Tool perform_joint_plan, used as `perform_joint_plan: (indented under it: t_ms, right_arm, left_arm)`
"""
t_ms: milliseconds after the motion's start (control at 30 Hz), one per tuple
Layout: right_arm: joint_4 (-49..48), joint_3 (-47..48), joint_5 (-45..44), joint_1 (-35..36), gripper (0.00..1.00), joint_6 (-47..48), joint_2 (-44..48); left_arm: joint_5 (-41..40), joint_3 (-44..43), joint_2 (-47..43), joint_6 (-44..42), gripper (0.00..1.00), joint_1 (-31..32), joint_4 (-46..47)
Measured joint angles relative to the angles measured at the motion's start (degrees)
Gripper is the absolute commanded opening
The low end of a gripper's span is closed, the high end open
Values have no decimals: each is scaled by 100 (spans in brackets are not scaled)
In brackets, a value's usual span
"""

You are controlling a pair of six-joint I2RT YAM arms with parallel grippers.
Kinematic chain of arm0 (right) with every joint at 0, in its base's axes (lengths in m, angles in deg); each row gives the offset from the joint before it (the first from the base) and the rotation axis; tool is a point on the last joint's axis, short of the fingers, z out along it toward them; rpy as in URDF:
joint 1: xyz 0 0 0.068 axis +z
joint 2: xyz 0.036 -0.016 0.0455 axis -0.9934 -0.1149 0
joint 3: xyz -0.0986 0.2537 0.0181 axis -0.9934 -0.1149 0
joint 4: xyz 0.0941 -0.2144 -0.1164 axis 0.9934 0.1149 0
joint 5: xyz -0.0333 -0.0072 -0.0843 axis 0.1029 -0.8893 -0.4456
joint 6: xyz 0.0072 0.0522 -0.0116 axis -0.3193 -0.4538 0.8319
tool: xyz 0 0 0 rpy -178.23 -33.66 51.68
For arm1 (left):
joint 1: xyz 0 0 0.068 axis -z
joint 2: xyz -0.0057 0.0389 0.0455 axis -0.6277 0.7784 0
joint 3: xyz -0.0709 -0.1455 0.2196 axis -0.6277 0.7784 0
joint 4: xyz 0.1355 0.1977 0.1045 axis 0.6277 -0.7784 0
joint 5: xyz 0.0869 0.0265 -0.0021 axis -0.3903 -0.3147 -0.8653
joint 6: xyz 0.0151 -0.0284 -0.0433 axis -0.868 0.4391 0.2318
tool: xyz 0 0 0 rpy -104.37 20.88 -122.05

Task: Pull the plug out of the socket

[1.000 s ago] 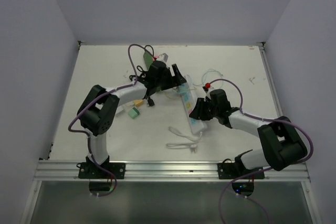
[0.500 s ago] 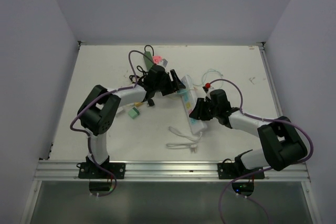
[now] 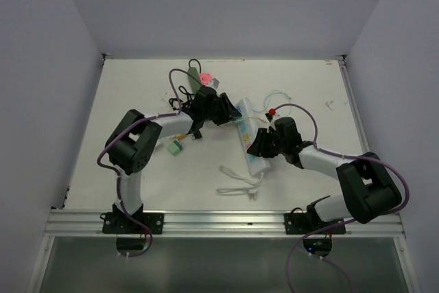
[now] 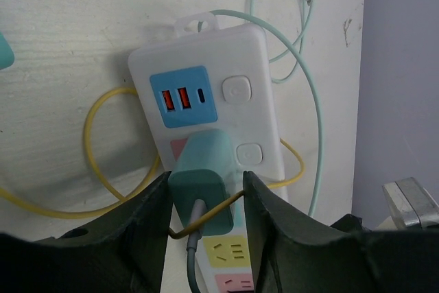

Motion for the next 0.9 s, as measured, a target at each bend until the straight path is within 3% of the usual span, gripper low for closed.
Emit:
perform_joint_plan:
  t_ms: [200,400,900]
  right_arm:
    - [-26,-15,-17,-2,0,-61,0]
    - [-13,-15,-72,2,0,-116,0]
    - [160,4,81,72,0,-197,-28]
  left_arm:
    - [-76,37,17,116,29,0,98]
    - [-122,190,-15,240,0,0,313]
    - [-177,1379,-717,1001,0,-90,1145]
